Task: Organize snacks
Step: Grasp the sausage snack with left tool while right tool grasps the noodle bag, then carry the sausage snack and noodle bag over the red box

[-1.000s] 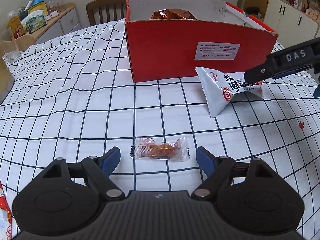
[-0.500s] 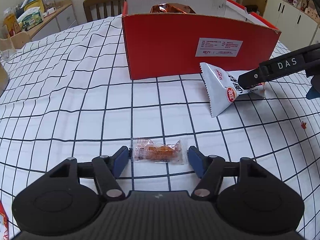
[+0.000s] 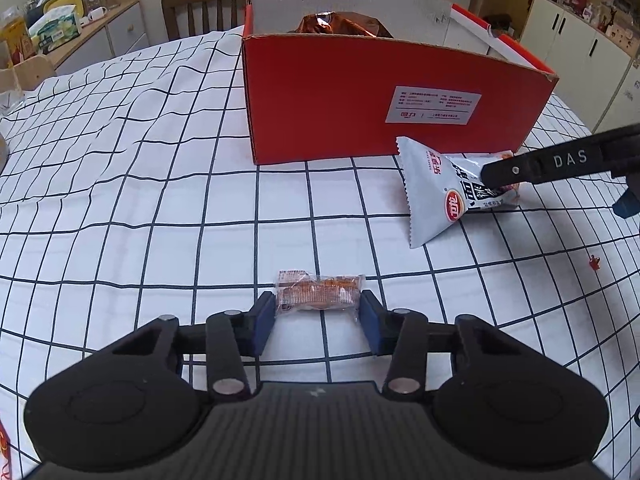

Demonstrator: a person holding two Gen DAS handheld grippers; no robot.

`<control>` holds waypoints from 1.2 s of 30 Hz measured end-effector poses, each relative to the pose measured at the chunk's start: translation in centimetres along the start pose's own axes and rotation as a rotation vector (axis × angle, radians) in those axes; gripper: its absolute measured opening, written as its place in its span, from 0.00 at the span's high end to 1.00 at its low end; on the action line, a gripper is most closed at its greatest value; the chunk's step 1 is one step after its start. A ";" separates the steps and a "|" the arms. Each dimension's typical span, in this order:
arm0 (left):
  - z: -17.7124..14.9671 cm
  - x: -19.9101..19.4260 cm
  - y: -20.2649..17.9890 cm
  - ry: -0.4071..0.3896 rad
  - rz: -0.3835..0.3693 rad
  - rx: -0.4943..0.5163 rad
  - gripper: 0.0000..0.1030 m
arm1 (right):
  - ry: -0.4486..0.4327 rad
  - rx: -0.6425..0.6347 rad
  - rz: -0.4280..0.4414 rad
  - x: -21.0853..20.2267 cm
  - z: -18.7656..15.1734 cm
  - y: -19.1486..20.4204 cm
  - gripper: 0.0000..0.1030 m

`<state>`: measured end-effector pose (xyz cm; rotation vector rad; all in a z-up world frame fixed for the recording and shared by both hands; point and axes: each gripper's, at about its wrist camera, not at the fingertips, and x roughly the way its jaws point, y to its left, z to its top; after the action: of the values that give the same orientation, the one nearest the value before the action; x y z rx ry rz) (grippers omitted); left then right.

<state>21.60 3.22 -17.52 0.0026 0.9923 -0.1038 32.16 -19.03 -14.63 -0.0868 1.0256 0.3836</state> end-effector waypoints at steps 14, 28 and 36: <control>-0.1 -1.5 0.7 -0.015 -0.019 -0.059 0.69 | -0.070 0.032 -0.017 -3.0 -1.7 0.8 0.97; -0.3 -4.7 -0.5 -0.046 -0.041 -0.048 0.69 | -0.169 -0.022 0.009 -8.1 -3.2 2.5 1.00; 0.0 -6.2 -1.5 -0.068 -0.047 -0.032 0.69 | -0.221 -0.063 -0.004 -10.7 -4.1 3.0 1.00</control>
<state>18.08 2.28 -12.31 -0.0537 0.9264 -0.1303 22.86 -20.17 -7.44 -0.1006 0.7956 0.4120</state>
